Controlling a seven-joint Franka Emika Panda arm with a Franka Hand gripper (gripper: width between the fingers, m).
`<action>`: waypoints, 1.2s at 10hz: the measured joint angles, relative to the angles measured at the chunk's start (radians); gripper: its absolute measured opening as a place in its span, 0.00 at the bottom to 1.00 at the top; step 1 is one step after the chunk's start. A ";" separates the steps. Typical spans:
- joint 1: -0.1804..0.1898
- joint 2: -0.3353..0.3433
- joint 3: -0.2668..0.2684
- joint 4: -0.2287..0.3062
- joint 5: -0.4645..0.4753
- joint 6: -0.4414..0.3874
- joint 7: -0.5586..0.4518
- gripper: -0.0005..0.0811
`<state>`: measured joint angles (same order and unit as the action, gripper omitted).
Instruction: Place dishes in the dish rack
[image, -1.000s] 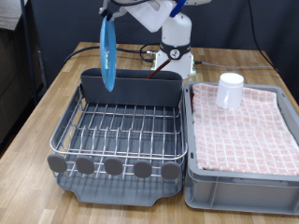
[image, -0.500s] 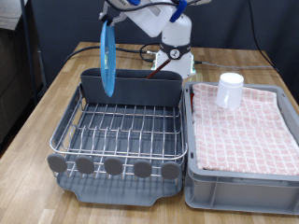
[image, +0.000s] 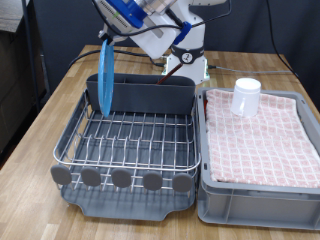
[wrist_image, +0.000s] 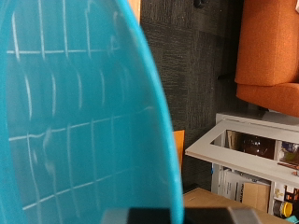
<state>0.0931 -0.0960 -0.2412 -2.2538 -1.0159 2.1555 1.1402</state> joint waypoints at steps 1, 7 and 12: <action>-0.001 0.013 -0.011 0.000 -0.010 0.018 0.005 0.03; -0.019 0.076 -0.089 -0.018 -0.055 0.149 0.006 0.03; -0.026 0.132 -0.133 -0.030 -0.065 0.259 0.006 0.03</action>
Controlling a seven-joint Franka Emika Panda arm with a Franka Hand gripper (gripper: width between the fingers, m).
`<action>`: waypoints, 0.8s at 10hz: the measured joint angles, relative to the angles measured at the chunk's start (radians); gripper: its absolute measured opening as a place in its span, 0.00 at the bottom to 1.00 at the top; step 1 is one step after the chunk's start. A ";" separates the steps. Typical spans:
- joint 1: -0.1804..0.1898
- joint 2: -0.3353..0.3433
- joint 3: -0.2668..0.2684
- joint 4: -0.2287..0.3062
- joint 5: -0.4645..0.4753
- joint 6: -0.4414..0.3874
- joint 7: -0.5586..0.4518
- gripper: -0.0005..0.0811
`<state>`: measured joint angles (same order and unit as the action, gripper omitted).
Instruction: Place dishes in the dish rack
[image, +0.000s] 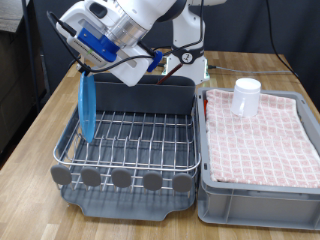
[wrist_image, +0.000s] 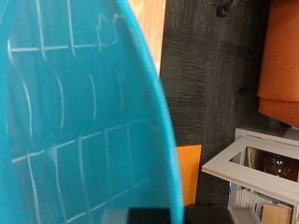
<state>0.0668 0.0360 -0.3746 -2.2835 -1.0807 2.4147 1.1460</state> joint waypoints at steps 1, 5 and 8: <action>0.000 0.009 -0.003 0.000 0.000 0.011 0.000 0.03; 0.000 0.034 -0.006 0.000 0.001 0.037 0.006 0.03; 0.000 0.046 -0.006 -0.001 0.014 0.048 0.012 0.03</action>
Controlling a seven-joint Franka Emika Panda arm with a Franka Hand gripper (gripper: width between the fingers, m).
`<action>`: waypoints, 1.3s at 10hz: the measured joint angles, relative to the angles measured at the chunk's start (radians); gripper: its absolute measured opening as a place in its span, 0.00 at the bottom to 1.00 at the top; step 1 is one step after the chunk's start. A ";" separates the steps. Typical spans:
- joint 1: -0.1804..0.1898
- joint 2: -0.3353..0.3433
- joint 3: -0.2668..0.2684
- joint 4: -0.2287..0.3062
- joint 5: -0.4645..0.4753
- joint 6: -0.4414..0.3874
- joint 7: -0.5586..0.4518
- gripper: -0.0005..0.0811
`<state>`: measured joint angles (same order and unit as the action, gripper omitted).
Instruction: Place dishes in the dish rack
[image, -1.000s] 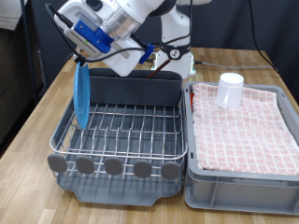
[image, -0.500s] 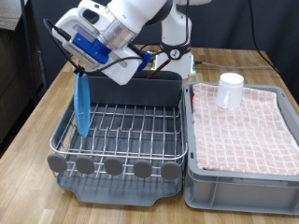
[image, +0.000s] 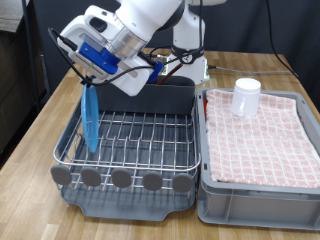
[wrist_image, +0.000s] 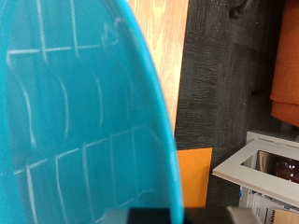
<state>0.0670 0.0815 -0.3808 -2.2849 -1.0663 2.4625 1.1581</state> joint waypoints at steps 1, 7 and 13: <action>0.000 0.002 0.000 -0.001 0.012 0.001 0.000 0.03; 0.000 0.009 0.000 -0.009 0.045 0.012 0.008 0.03; 0.001 0.009 0.002 -0.010 0.076 0.018 0.008 0.03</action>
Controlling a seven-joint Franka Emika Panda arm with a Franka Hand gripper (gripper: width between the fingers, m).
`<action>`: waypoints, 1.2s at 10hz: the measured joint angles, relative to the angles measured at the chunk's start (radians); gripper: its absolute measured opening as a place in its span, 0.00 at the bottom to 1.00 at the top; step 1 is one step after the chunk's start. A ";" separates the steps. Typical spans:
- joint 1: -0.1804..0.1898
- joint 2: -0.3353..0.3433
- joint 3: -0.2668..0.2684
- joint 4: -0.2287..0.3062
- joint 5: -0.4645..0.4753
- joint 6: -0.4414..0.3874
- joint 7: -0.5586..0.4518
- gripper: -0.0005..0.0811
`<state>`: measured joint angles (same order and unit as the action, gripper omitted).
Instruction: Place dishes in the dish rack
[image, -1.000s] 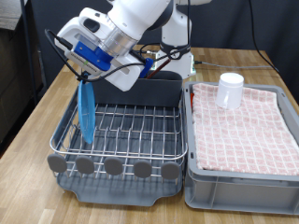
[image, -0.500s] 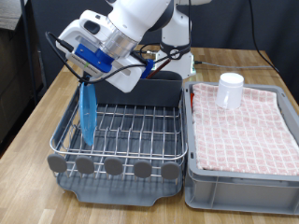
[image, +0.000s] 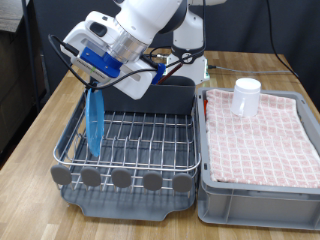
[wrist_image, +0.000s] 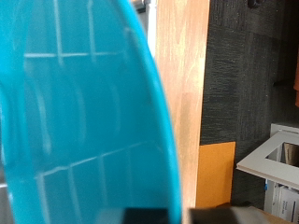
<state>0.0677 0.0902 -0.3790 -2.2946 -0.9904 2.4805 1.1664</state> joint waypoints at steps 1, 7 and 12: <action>0.000 0.000 0.001 -0.001 0.007 0.002 0.000 0.03; 0.001 0.000 0.003 -0.002 0.011 0.002 0.000 0.91; 0.001 0.000 0.004 -0.002 0.015 0.003 0.000 0.98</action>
<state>0.0688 0.0902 -0.3745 -2.2969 -0.9752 2.4830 1.1664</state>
